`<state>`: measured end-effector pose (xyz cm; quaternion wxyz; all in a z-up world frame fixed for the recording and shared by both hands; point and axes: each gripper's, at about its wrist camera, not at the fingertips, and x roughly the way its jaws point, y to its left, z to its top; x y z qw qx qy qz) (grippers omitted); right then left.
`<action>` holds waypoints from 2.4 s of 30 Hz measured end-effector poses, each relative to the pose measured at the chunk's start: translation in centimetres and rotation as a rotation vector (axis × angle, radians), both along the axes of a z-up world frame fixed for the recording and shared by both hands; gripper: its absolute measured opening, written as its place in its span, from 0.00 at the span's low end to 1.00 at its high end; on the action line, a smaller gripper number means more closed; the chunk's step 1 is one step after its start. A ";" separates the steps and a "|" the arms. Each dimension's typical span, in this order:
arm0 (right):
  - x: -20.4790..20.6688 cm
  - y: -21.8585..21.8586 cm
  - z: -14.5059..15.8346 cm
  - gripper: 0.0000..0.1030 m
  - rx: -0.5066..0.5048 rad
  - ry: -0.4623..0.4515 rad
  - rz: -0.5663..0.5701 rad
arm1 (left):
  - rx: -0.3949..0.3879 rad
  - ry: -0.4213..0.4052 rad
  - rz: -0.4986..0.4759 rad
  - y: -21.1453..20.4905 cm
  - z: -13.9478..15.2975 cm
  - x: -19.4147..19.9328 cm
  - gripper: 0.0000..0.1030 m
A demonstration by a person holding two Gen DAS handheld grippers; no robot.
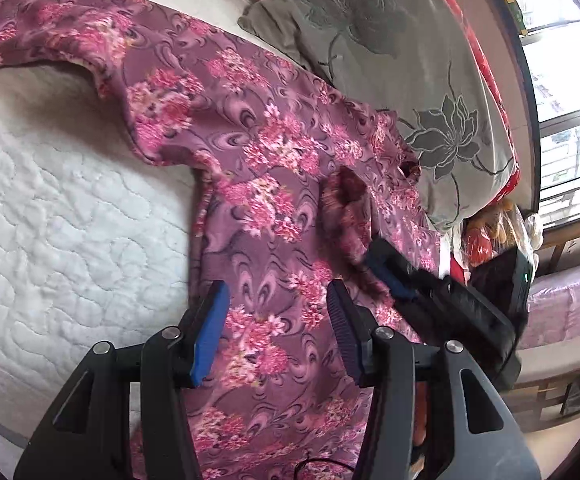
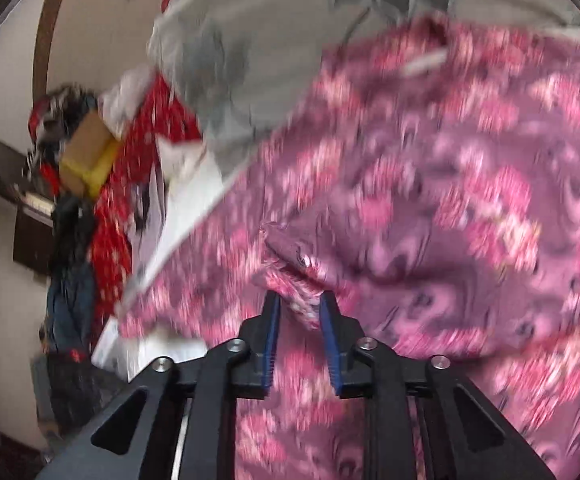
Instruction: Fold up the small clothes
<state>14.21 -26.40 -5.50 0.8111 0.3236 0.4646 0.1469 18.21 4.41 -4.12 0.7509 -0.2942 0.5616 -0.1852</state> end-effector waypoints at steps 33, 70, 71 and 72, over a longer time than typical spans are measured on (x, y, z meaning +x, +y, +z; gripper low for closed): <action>-7.3 -24.7 -3.3 0.40 0.074 0.010 -0.464 | 0.009 0.030 0.157 -3.8 -0.3 6.3 0.03; 1.0 2.0 0.4 0.31 -0.395 -0.164 0.002 | -0.002 -0.043 0.367 11.9 1.6 4.0 0.57; 1.1 2.8 -0.4 0.35 -0.419 -0.147 0.015 | 0.011 -0.039 0.414 14.2 1.5 3.9 0.57; 1.0 3.7 -1.2 0.38 -0.467 -0.169 0.010 | 0.024 -0.033 0.447 16.0 1.3 3.9 0.57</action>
